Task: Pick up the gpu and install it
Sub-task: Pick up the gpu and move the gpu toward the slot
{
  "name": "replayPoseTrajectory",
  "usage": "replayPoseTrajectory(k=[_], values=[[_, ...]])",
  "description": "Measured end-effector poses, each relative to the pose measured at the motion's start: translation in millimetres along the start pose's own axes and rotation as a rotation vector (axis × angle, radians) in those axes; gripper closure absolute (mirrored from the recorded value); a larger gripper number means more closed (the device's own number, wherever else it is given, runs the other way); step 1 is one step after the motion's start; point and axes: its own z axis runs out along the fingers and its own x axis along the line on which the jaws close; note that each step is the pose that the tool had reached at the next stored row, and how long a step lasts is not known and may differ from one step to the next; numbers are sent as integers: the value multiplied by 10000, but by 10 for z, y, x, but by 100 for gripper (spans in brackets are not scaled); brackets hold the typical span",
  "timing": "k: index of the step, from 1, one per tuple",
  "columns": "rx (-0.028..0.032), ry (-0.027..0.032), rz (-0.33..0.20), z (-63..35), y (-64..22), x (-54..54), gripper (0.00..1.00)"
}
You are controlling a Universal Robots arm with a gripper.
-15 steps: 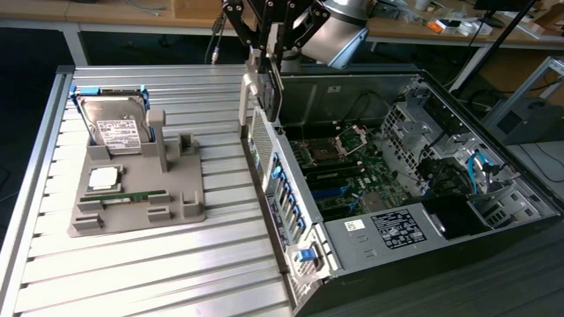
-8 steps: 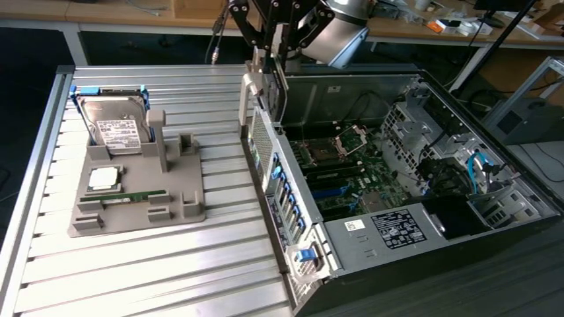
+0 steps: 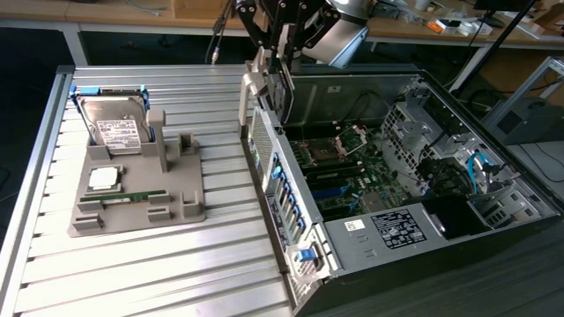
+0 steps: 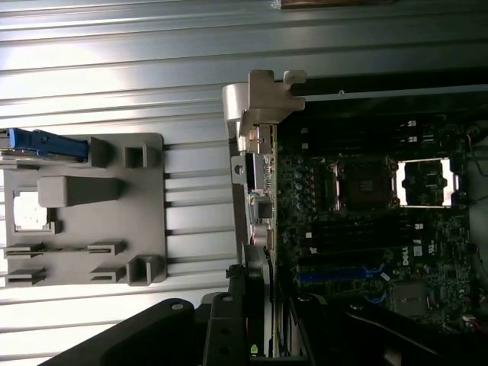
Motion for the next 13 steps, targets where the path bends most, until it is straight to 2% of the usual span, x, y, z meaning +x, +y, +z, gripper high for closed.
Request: replayPoseTrajectory(k=[13], values=[[0,0,0,7,5,-95,73]])
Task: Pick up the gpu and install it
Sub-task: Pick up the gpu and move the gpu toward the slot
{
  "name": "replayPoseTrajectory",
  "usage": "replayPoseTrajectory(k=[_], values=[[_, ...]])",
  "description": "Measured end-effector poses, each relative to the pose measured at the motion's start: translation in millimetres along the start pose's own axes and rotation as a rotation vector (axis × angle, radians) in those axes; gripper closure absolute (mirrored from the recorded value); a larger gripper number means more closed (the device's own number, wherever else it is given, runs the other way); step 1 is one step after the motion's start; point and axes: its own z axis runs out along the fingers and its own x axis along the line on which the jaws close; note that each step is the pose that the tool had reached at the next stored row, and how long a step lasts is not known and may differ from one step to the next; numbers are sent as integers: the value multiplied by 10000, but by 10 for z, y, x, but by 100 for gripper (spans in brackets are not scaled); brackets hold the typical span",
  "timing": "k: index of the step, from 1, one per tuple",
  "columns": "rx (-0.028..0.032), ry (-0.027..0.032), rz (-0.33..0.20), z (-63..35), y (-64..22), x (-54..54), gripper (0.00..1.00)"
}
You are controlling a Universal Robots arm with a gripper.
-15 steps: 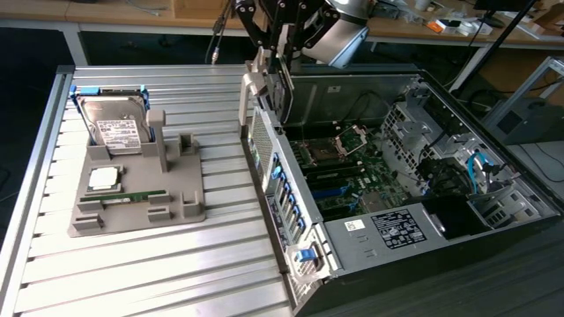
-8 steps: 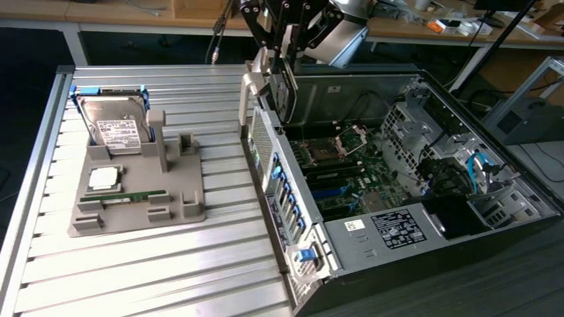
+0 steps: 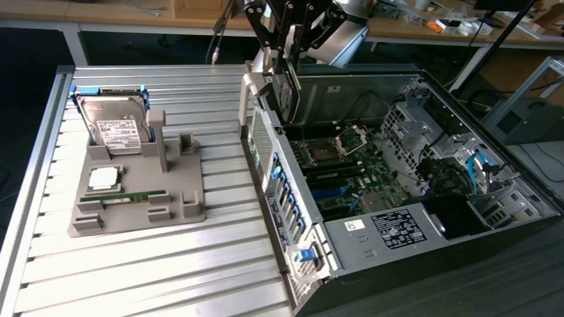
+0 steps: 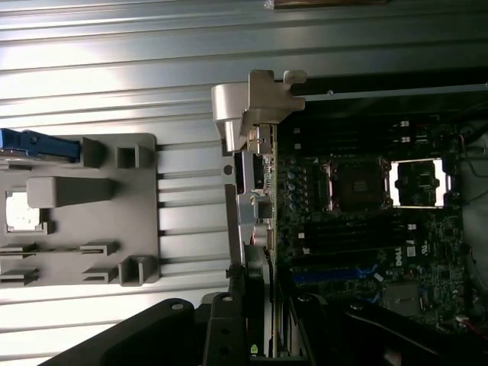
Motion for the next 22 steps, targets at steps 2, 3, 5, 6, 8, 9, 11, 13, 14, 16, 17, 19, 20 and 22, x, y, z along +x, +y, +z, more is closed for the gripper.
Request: replayPoseTrajectory(k=[2,3,5,6,8,9,11,13,14,16,17,19,20,22], values=[[-1,-1,0,2,0,-11,73],[-1,-1,0,2,1,-17,73],[0,0,0,4,1,-28,73],[-1,0,0,5,1,-35,73],[0,0,0,8,-1,-47,73],[-1,0,0,9,-2,-53,73],[-1,-1,0,13,-3,-67,73],[0,1,0,17,-3,-84,73],[0,1,-1,19,-4,-94,73],[-1,0,0,25,-5,-111,73],[-2,0,0,27,-6,-120,73],[0,1,0,32,-8,-136,73],[0,2,0,35,-9,-148,73],[-1,1,0,40,-11,-168,73]])
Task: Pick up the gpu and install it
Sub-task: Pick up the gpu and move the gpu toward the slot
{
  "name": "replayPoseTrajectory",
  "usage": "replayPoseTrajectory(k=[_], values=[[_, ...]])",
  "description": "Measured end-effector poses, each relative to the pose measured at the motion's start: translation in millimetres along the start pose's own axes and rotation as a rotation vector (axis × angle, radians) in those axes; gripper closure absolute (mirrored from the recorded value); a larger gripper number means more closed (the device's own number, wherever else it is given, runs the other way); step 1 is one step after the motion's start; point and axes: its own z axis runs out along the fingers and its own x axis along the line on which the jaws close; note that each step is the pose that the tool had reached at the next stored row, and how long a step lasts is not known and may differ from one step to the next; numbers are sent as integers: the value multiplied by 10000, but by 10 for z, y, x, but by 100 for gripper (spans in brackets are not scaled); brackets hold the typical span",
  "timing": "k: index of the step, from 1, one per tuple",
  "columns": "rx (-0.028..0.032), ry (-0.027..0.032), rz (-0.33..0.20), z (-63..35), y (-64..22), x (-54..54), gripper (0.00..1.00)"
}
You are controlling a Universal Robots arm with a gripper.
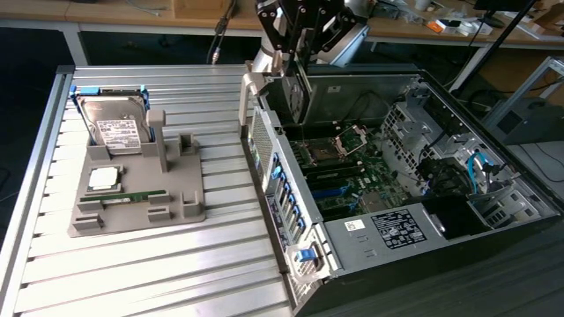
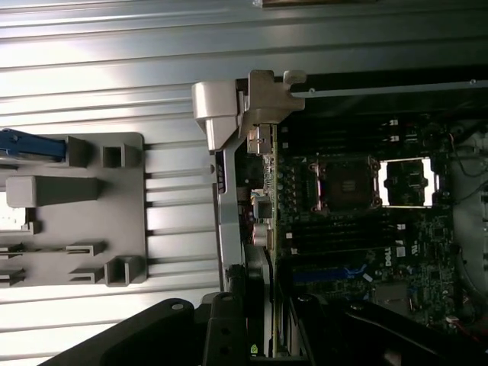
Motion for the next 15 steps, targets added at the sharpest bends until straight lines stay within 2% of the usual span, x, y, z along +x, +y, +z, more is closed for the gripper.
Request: replayPoseTrajectory(k=[15], values=[[1,1,0,33,-13,-106,73]])
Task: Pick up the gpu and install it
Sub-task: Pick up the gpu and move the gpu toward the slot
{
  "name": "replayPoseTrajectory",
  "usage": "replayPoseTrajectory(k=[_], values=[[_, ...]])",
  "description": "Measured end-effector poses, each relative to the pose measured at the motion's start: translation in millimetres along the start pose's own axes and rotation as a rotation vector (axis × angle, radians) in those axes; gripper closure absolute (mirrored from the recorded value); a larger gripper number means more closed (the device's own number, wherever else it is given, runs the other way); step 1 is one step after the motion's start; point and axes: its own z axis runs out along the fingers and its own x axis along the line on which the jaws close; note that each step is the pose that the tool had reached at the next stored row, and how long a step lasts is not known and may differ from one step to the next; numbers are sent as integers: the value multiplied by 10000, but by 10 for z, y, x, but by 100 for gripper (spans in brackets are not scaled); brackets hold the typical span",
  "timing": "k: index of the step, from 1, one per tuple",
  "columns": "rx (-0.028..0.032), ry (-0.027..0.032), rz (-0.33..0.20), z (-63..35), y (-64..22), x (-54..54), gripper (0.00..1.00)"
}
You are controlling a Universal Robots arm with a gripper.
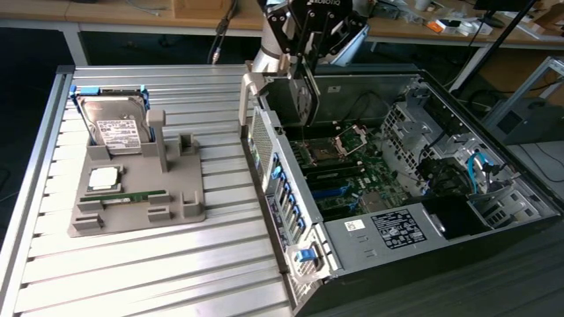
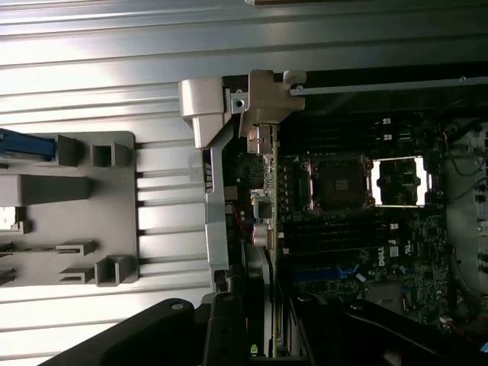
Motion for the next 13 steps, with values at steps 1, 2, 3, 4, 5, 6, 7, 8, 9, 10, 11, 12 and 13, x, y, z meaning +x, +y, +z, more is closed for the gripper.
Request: replayPoseTrajectory(k=[1,2,3,4,5,6,7,8,9,10,11,12,13], values=[[0,-1,0,3,-1,-7,73],[0,0,0,8,-3,-17,73],[-1,-1,0,11,-3,-23,73],[-1,-1,0,15,-4,-31,73],[0,0,0,18,-4,-39,73],[0,0,0,20,-5,-43,73],[1,-1,0,22,-5,-47,73],[1,-1,0,25,-5,-51,73],[1,0,0,29,-6,-59,73],[1,-1,0,32,-7,-64,73],[2,-1,0,35,-7,-68,73],[1,-1,0,37,-8,-72,73],[2,-1,0,39,-8,-76,73]])
